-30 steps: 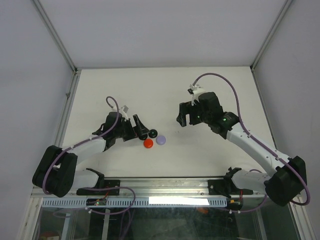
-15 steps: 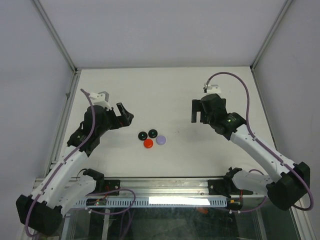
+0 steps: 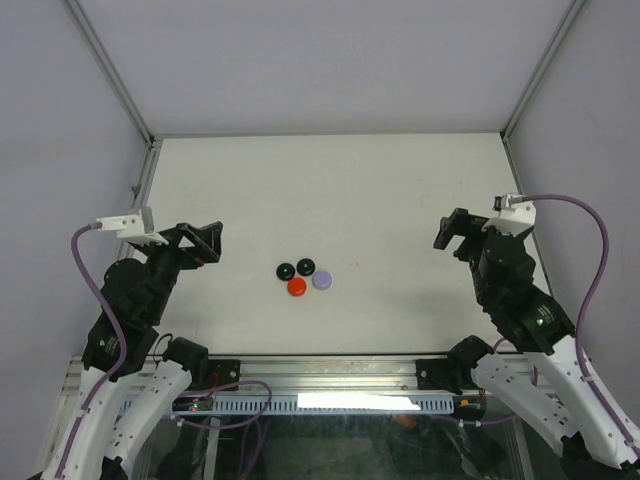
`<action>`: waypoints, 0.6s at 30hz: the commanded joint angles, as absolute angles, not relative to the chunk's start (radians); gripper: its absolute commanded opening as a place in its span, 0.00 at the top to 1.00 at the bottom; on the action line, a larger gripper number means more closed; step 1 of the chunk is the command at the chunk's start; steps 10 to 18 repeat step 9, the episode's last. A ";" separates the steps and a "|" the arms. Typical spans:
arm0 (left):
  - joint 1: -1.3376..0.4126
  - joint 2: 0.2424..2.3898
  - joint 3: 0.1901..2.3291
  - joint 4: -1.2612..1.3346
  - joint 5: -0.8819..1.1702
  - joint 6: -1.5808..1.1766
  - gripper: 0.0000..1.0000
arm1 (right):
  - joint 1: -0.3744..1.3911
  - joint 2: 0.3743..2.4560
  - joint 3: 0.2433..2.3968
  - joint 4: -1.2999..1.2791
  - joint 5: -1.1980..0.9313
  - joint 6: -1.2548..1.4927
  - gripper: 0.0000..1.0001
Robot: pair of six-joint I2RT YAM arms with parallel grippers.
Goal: Insert the wireless bluetooth earbuds into the charging case
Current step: Reset both arms
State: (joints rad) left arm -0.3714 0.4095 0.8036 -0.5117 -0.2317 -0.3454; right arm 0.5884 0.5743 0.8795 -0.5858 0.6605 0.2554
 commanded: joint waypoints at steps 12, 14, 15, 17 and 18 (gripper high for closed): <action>-0.367 0.380 0.697 -0.431 -0.237 -0.321 0.01 | 0.586 0.477 0.838 -0.500 0.700 0.233 0.01; -0.367 0.380 0.697 -0.431 -0.237 -0.321 0.01 | 0.586 0.477 0.838 -0.500 0.700 0.233 0.01; -0.367 0.380 0.697 -0.431 -0.237 -0.321 0.01 | 0.586 0.477 0.838 -0.500 0.700 0.233 0.01; -0.367 0.380 0.697 -0.431 -0.237 -0.321 0.01 | 0.586 0.477 0.838 -0.500 0.700 0.233 0.01; -0.367 0.380 0.697 -0.431 -0.237 -0.321 0.01 | 0.586 0.477 0.838 -0.500 0.700 0.233 0.01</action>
